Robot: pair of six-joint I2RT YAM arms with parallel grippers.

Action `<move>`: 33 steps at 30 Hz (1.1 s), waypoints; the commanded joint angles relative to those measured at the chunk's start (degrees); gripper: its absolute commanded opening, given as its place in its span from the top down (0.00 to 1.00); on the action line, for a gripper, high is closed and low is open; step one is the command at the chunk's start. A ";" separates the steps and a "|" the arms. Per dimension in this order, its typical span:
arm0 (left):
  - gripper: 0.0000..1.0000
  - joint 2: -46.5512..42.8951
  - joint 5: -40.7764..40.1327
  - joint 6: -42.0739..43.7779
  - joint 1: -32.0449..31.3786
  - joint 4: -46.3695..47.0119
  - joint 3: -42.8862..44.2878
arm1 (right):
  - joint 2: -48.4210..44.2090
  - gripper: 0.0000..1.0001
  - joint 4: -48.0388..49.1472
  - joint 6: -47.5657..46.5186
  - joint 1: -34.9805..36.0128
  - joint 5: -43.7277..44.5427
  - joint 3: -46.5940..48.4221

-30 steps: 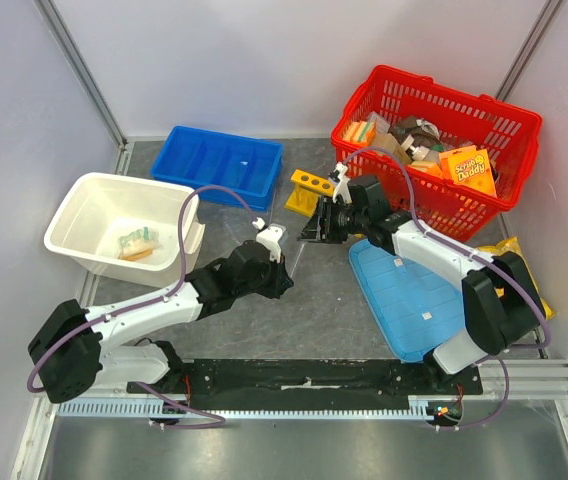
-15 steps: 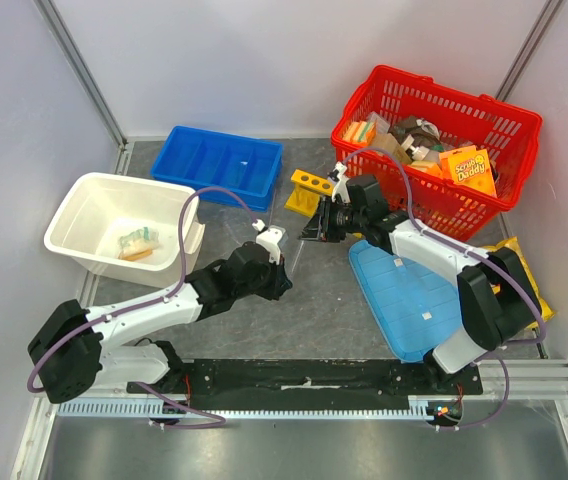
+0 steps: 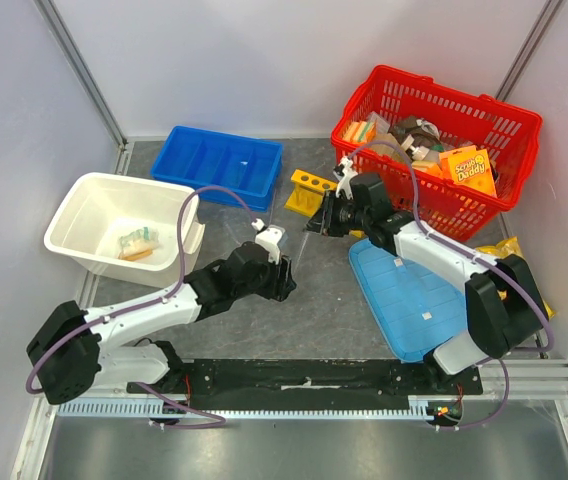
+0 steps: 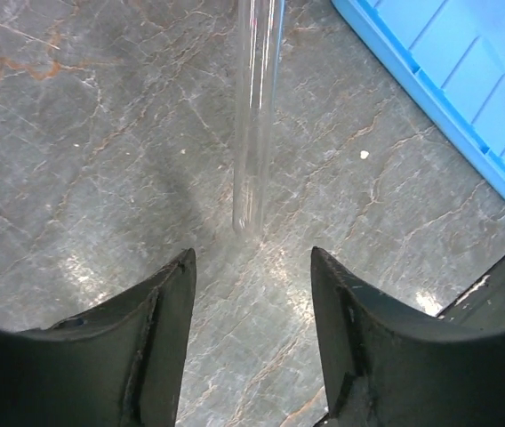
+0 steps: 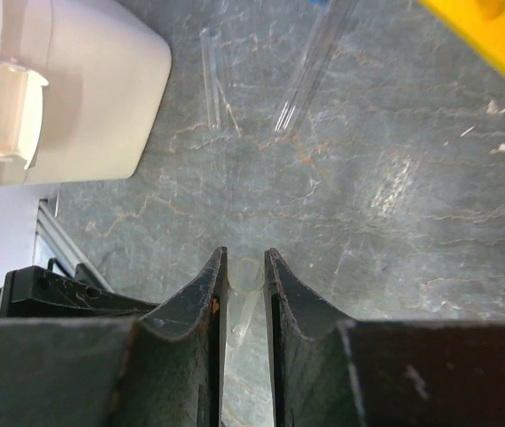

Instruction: Organize the chemistry lab equipment

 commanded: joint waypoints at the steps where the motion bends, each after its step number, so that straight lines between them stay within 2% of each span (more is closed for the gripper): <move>1: 0.37 -2.39 -3.72 3.67 -0.31 -0.80 2.92 | -3.08 0.77 -0.46 -3.76 -0.10 7.72 4.03; 13: 0.28 -12.66 -11.20 10.35 -0.31 -15.83 13.20 | -3.96 0.75 1.02 -18.34 -0.18 28.11 13.87; 19: 0.27 -22.33 -15.58 13.60 -0.31 -18.65 14.10 | -3.61 0.75 13.49 -24.50 -0.10 35.41 12.74; 25: 0.26 -30.51 -19.37 15.45 -0.31 -18.21 10.67 | 1.65 0.75 20.80 -28.72 -0.10 35.25 15.27; 33: 0.25 -32.72 -20.69 15.63 -0.22 -16.54 9.26 | 8.16 0.74 21.68 -31.97 -0.01 37.79 20.73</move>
